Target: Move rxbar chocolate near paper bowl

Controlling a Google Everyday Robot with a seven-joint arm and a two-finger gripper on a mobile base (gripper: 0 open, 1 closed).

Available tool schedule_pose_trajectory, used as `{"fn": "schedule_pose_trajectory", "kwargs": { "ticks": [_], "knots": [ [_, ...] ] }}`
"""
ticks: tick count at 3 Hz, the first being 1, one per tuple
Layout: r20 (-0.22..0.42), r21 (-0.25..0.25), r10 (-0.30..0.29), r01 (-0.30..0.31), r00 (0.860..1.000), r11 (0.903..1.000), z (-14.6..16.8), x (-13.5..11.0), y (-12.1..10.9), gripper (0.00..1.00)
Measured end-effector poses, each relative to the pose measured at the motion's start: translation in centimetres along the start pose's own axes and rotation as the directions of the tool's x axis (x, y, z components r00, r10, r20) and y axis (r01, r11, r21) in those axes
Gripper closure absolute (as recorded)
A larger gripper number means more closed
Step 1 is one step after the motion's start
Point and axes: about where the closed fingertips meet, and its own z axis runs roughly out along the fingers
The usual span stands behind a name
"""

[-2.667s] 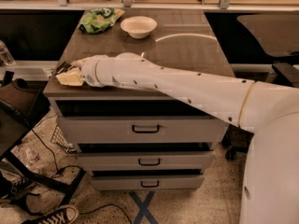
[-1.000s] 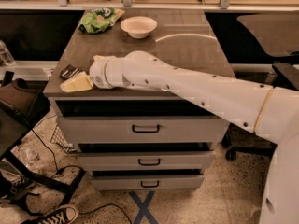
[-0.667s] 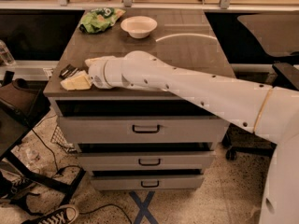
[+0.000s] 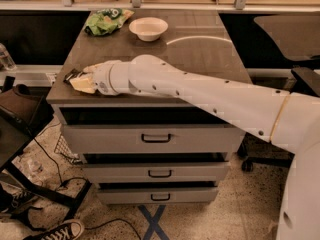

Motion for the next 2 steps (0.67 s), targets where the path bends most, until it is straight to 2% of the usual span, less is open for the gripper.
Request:
{"fn": "schedule_pose_trajectory", "kwargs": {
  "ticks": [1, 2],
  "knots": [
    [0.0, -0.003, 0.0, 0.0, 1.0, 1.0, 0.12, -0.02, 0.15, 1.0],
    [0.0, -0.003, 0.0, 0.0, 1.0, 1.0, 0.12, -0.02, 0.16, 1.0]
  ]
}}
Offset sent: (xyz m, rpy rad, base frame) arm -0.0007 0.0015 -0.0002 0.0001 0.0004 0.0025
